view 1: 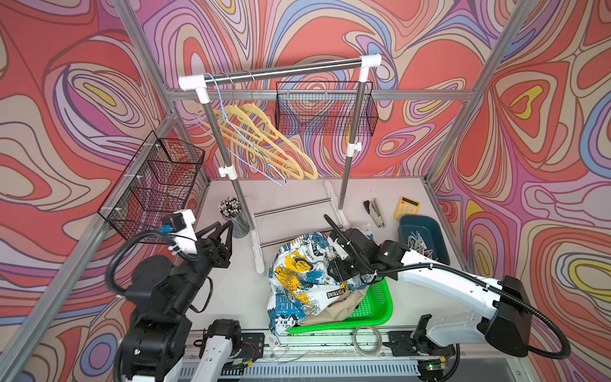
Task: Remove the clothespins securing shorts to the hanger
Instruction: Adjust the shorts in the basket.
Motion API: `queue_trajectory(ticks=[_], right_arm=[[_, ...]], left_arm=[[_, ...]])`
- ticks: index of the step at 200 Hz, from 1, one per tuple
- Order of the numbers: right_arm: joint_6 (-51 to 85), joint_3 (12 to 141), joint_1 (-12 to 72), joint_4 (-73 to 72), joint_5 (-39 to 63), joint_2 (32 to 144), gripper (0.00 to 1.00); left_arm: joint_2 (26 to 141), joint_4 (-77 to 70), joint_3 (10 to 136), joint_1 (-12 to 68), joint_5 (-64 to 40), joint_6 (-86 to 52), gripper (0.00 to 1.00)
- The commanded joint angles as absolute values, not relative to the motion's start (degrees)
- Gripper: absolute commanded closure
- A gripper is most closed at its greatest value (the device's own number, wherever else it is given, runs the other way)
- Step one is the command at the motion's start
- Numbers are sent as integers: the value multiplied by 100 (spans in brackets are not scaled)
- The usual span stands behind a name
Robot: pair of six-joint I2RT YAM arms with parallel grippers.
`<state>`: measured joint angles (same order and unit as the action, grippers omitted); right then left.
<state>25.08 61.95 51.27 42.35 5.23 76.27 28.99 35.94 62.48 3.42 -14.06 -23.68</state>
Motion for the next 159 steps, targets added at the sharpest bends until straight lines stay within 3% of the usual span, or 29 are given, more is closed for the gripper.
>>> queue_trajectory(ticks=[1,47,96,123,159], right_arm=[[2409,6459,5057,4556,650,7464,43],[2376,6651,5036,4728,564,6805,44],[2609,6855,4914,5189,-257,6197,53],[2873,6864,4575,5909,-773,6099,70],[3075,6071,4189,5379,-292,6050,79]], left_arm=[[2813,2737,5388,369,-1717,-2978,75],[3469,1934,4312,394,-2366,-3358,100],[4274,1021,3789,1587,-2237,-3551,100],[4911,813,3709,2668,-1762,-3504,100],[5711,1064,3881,3572,-1134,-3238,100]])
